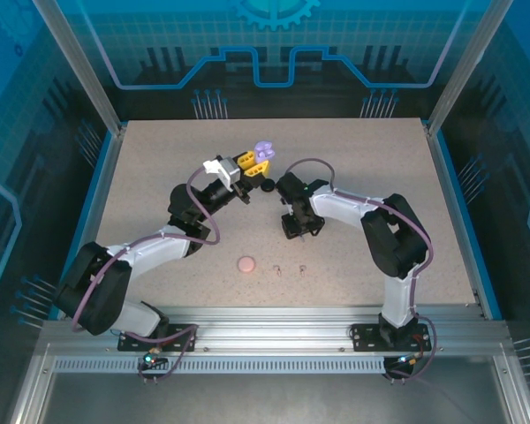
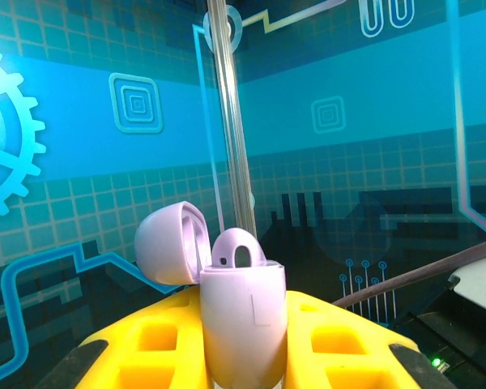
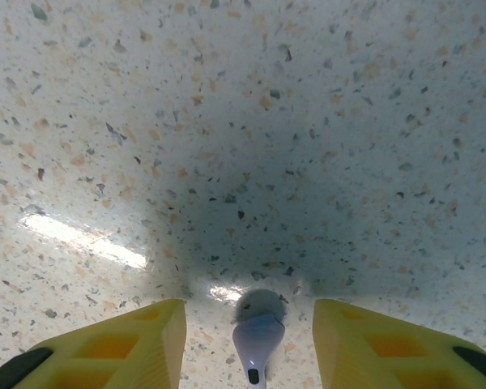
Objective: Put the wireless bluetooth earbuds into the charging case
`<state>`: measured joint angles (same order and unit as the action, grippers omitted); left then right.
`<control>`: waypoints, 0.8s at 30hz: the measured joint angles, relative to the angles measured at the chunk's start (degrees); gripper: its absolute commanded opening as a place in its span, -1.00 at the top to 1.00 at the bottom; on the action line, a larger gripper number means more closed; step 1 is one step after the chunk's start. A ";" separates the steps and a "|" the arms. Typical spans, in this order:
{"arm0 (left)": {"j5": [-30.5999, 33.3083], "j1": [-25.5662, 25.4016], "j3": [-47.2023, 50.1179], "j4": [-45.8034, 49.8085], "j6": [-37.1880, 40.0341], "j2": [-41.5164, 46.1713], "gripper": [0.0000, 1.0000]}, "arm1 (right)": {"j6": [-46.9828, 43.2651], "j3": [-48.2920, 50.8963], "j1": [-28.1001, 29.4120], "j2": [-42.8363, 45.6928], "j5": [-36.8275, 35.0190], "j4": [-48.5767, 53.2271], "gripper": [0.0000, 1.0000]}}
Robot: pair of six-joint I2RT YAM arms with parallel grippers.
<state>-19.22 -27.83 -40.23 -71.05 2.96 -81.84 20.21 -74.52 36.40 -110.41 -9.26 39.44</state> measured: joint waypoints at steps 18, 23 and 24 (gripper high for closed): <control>0.02 0.00 0.00 -0.02 0.00 -0.31 1.00 | 0.59 0.61 0.85 -0.96 -0.66 -0.13 0.28; 0.17 0.00 0.00 -0.04 0.00 -0.31 1.00 | 0.79 0.61 1.11 -0.98 -0.61 -0.31 0.38; 0.17 0.00 0.00 -0.04 0.00 -0.31 1.00 | 0.76 0.61 1.11 -0.98 -0.59 -0.35 0.40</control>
<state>-19.05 -27.83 -40.23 -71.09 2.96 -82.15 20.97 -73.91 37.52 -111.39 -9.85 39.09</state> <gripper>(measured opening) 0.218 0.315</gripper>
